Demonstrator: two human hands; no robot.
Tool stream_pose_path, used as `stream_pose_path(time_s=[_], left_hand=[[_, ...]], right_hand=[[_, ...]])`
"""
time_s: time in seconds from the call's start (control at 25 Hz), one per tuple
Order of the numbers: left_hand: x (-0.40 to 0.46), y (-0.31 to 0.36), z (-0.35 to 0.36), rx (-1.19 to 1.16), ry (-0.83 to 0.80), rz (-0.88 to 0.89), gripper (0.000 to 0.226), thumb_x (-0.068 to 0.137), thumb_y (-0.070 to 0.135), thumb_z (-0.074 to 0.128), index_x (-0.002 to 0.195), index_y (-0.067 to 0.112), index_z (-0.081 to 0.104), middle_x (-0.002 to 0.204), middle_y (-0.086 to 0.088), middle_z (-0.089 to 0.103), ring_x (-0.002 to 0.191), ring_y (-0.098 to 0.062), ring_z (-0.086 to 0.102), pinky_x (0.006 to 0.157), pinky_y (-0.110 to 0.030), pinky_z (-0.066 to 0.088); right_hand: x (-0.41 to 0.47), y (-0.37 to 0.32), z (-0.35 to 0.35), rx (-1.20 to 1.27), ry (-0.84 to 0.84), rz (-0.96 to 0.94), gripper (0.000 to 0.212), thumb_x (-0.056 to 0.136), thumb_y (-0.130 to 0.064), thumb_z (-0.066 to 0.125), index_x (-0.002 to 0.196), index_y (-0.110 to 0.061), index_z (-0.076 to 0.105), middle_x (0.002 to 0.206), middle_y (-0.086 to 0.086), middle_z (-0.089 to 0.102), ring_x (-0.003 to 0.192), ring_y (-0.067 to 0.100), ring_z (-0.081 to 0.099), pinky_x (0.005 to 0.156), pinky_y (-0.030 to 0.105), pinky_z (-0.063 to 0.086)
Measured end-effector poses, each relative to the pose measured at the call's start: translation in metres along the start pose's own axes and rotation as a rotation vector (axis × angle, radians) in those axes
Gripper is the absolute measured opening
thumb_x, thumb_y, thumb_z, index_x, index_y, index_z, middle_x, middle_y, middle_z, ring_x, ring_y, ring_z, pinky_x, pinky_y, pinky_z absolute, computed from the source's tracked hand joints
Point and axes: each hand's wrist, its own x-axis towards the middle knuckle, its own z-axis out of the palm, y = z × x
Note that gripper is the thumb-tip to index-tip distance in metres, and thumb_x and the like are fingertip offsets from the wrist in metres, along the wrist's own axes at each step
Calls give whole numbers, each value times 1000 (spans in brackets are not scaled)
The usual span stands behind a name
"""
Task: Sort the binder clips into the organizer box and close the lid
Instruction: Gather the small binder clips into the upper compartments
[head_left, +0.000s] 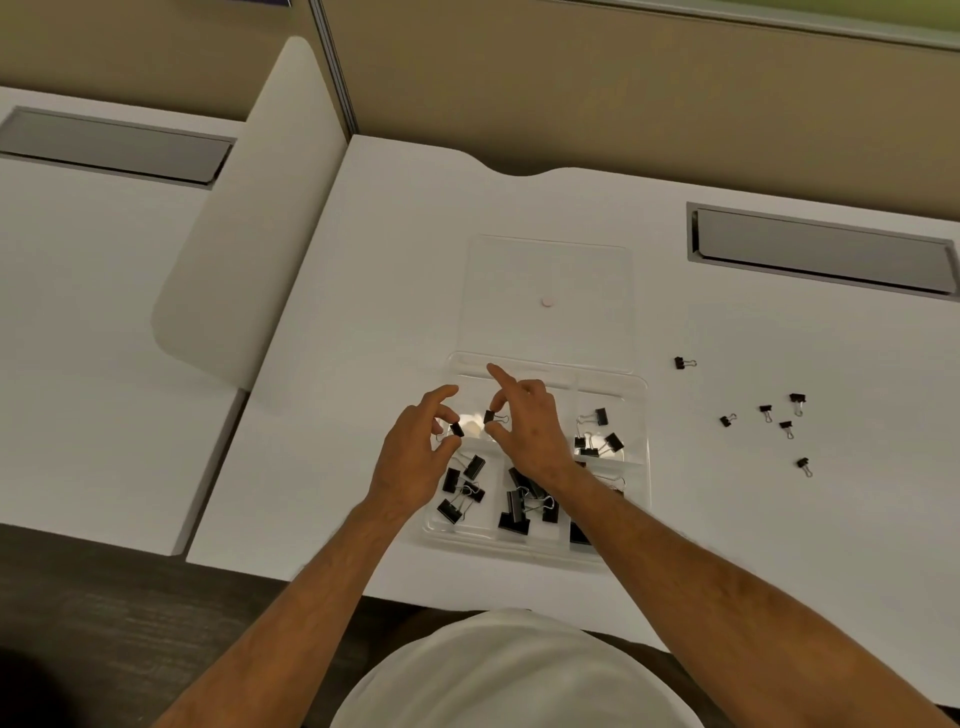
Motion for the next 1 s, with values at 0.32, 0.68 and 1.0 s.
stream_pose_path(time_s=[0.32, 0.68, 1.0], left_hand=[[12, 3, 5, 39, -9, 15, 63, 89, 10, 70, 139, 37, 41, 102, 19, 61, 94, -3, 56, 93, -24, 42], [40, 2, 26, 208, -50, 52, 65, 89, 12, 67, 139, 39, 36, 102, 19, 60, 105, -1, 44, 111, -40, 17], [35, -1, 36, 161, -32, 85, 64, 88, 17, 69, 142, 35, 40, 120, 15, 58, 118, -7, 45, 106, -26, 20]], right_hand=[[-25, 16, -35, 98, 184, 70, 79, 88, -5, 59, 152, -34, 24, 122, -13, 55, 119, 8, 35, 91, 18, 36], [-80, 56, -77, 196, 340, 224, 71, 92, 0, 55, 150, -29, 29, 117, -10, 60, 113, 10, 41, 81, 2, 35], [-106, 79, -92, 199, 419, 314, 71, 93, -3, 58, 150, -33, 27, 116, -14, 60, 115, 16, 43, 84, 17, 38]])
